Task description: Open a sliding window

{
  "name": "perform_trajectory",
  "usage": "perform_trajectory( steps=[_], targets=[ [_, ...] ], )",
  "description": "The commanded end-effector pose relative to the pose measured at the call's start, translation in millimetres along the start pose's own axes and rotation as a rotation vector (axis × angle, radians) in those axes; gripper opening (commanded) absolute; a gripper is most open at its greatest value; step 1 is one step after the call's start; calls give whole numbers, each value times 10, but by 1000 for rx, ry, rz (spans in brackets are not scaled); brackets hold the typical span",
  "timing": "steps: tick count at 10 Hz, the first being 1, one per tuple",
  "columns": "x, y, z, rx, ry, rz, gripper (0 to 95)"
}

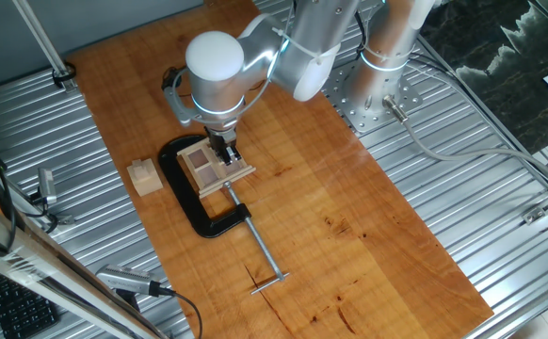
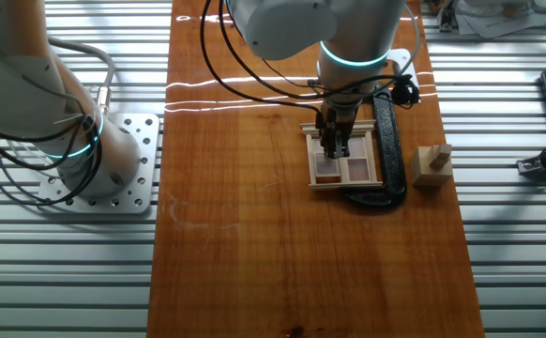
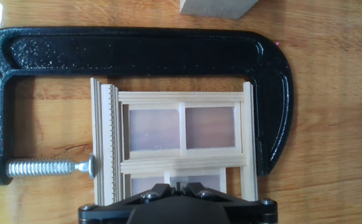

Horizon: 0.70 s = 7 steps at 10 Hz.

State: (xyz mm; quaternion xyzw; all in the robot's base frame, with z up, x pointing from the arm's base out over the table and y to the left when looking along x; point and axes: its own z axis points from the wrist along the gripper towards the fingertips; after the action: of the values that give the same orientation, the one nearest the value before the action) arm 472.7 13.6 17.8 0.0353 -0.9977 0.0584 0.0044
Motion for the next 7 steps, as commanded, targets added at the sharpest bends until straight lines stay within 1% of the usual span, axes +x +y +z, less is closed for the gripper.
perform_trajectory(
  steps=[1,7],
  targets=[
    [3,-1,0,5,4,-13,0],
    [3,-1,2,7,5,-51,0]
  ],
)
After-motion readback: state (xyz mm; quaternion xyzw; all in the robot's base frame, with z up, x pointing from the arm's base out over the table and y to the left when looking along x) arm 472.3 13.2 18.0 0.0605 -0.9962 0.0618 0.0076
